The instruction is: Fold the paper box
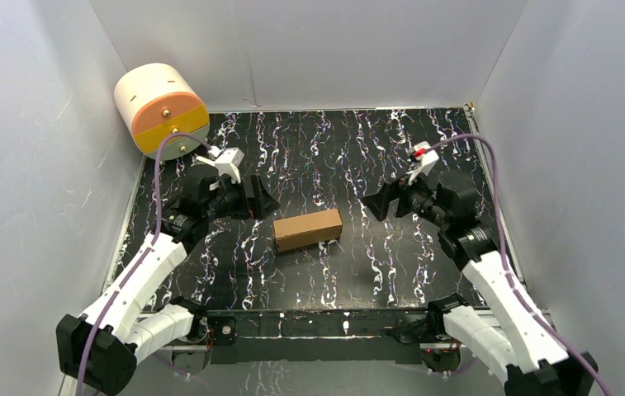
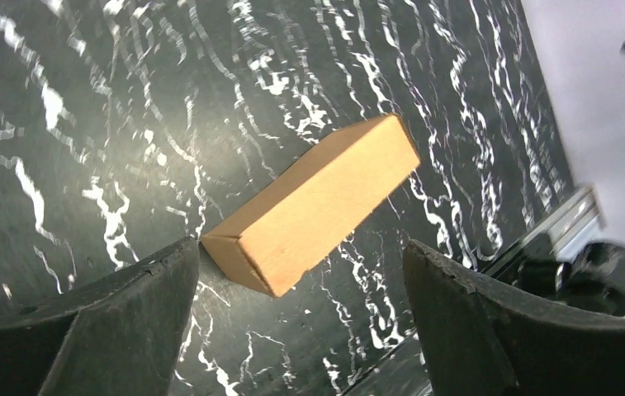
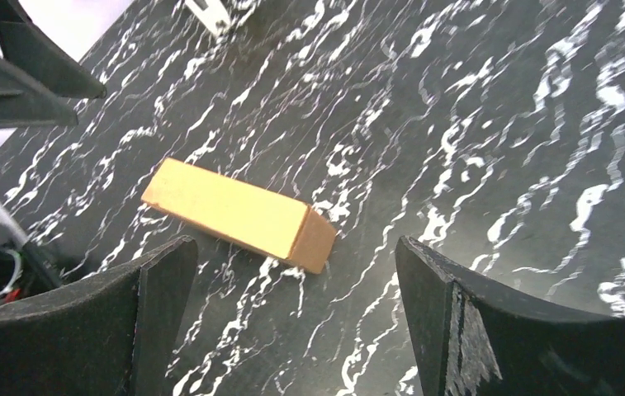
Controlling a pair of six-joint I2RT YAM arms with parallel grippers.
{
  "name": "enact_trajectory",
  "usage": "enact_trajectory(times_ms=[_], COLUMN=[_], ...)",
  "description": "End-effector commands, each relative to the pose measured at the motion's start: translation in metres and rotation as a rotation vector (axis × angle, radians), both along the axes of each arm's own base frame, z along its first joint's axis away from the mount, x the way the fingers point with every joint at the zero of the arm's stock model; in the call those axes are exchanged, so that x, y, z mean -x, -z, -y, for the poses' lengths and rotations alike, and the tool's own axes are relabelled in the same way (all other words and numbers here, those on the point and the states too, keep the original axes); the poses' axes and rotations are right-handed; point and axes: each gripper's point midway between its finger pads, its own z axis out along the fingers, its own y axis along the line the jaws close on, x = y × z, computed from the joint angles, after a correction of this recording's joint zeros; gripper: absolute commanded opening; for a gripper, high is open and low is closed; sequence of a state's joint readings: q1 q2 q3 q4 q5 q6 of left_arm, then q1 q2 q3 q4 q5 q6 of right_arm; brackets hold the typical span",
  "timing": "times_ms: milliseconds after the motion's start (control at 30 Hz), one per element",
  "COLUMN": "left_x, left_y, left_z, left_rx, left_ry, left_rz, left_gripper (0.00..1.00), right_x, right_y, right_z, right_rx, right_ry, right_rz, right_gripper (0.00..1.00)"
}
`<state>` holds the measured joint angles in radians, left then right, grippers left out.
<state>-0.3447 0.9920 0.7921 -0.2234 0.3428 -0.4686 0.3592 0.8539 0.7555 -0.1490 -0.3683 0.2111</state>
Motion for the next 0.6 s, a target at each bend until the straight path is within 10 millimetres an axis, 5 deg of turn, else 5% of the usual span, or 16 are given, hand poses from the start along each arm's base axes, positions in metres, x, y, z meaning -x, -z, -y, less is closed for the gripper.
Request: enact_trajectory(times_ms=[0,200,400,567], left_x=[0.002,-0.002,-0.011,-0.016], left_y=[-0.032,-0.024,0.018,0.042], left_z=[0.017,0.049,0.086,0.108], left_rx=[-0.181,-0.315,-0.554,-0.585], left_ry=[0.186,0.350,0.531,0.627], left_rz=[0.231,0.292,0.295,0.258], left_gripper=[0.91,0.91,0.91,0.91], right_x=[0.007,0.025,0.036,0.035], right_y=[-0.024,-0.049,-0.057,-0.055], right_z=[0.029,0.055,0.076,0.079], right_rx=[0.058,0.066,0.065,0.094], right_ry=[0.103,0.194,0.286,0.288], right_rz=[0.170,0.317,0.414,0.422], right_gripper=[0.99,0.99,0.99,0.99])
